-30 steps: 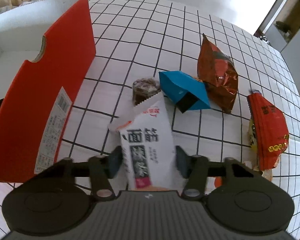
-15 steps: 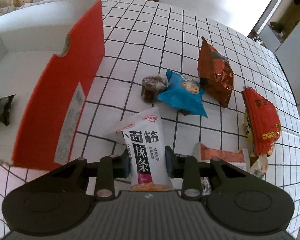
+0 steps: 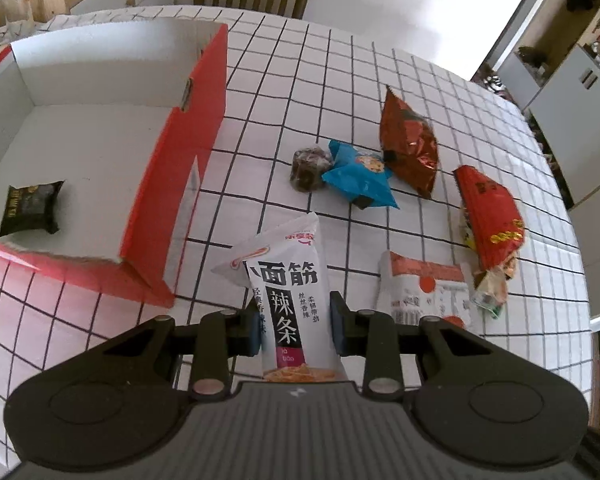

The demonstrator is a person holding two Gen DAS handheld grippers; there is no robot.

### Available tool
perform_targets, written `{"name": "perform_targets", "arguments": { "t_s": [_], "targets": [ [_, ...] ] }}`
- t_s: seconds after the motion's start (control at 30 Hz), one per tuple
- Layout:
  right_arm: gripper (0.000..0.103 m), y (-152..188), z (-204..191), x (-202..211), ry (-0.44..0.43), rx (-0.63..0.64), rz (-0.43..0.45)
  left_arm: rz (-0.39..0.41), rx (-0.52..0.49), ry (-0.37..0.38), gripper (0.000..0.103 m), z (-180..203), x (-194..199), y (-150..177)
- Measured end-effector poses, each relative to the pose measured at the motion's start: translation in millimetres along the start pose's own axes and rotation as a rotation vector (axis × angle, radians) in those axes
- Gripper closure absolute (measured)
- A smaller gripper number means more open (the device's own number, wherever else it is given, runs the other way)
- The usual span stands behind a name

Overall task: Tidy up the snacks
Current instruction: 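Lift the white bag and yellow packet and carry them toward the red box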

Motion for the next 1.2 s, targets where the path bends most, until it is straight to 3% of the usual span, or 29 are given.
{"name": "perform_targets", "arguments": {
  "t_s": [0.57,0.73,0.9,0.93,0.97,1.03,1.2],
  "targets": [
    [0.079,-45.3,-37.9,42.2,-0.056,0.033,0.082,0.121,0.016,0.088,0.072,-16.2,78.4,-21.9],
    [0.079,-56.3,-47.4,44.8,-0.069,0.049,0.106,0.074,-0.054,0.105,0.071,-21.4,68.5,-11.5],
    [0.079,-53.9,-45.4,41.4,-0.066,0.030,0.094,0.017,-0.123,0.076,0.071,-22.4,48.5,10.8],
    [0.079,-51.9,-44.7,40.7,-0.063,0.026,0.089,0.009,-0.124,0.074,0.068,-22.3,44.6,14.2],
    [0.079,-49.9,-44.1,40.3,-0.061,0.024,0.084,0.000,-0.125,0.068,0.050,-22.2,40.3,17.1],
    [0.079,-46.7,-43.2,41.2,-0.057,0.018,0.078,-0.004,-0.125,0.041,0.027,-23.3,32.8,21.4],
    [0.079,-41.0,-35.6,44.3,-0.043,-0.004,0.071,-0.016,-0.147,-0.003,0.026,-20.7,10.2,29.6]
  ]
}}
Point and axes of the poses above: each gripper's, at about its wrist camera, not at the fingertips, and x roughly against the way its jaws point, z to its right, y to its underside, the point moved 5 cm from there along -x, roughly the way its jaws point, and after that the axes turned 14 degrees about z, right-handed, at the moved point
